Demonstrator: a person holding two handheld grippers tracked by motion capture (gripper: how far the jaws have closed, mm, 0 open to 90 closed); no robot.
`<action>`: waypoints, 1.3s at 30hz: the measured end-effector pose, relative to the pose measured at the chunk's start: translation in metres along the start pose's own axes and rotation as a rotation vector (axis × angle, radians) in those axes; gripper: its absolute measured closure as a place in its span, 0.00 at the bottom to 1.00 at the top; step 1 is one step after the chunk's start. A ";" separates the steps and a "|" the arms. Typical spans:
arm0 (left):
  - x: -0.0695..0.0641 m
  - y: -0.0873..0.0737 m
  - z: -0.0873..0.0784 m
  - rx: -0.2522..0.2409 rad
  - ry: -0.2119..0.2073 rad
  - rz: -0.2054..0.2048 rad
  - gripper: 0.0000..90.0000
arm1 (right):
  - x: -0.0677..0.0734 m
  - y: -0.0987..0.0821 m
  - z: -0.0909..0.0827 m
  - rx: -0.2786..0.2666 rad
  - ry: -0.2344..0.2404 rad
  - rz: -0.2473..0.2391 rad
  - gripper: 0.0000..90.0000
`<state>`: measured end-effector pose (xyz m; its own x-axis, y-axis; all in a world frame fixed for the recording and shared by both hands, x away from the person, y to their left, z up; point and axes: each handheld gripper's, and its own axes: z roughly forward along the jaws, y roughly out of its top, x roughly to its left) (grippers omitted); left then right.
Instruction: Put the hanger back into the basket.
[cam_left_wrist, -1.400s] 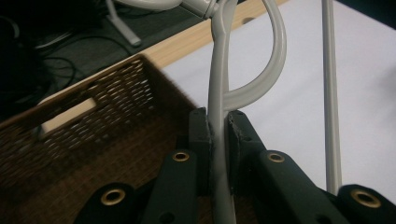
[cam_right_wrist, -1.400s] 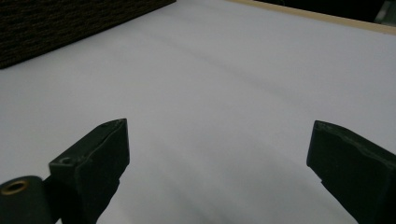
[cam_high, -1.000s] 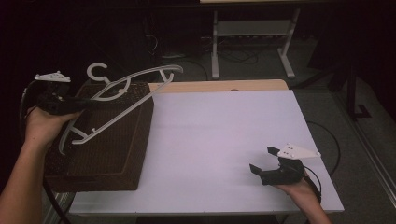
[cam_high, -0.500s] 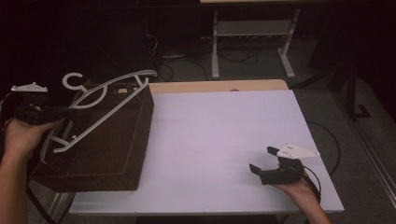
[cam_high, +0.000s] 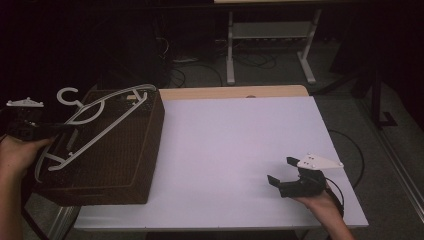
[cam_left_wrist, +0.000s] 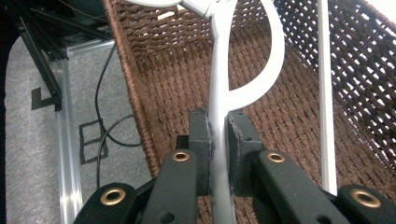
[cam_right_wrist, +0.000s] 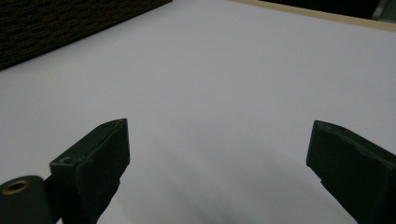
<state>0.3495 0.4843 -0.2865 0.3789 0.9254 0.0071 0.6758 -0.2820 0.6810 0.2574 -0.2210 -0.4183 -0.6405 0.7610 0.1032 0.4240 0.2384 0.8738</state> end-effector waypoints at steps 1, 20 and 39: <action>0.000 -0.001 0.000 0.005 0.002 0.000 0.91 | 0.000 0.000 0.000 0.000 0.000 0.000 0.06; 0.001 -0.011 0.019 0.072 -0.008 0.017 0.85 | -0.001 0.000 -0.002 -0.001 -0.001 0.006 0.06; -0.033 0.005 0.020 -0.124 -0.154 -0.023 0.30 | -0.002 0.002 -0.001 -0.008 -0.005 0.004 0.06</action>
<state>0.3526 0.4478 -0.2981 0.4631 0.8788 -0.1151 0.6058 -0.2191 0.7648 0.2583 -0.2227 -0.4163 -0.6354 0.7651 0.1044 0.4213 0.2302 0.8772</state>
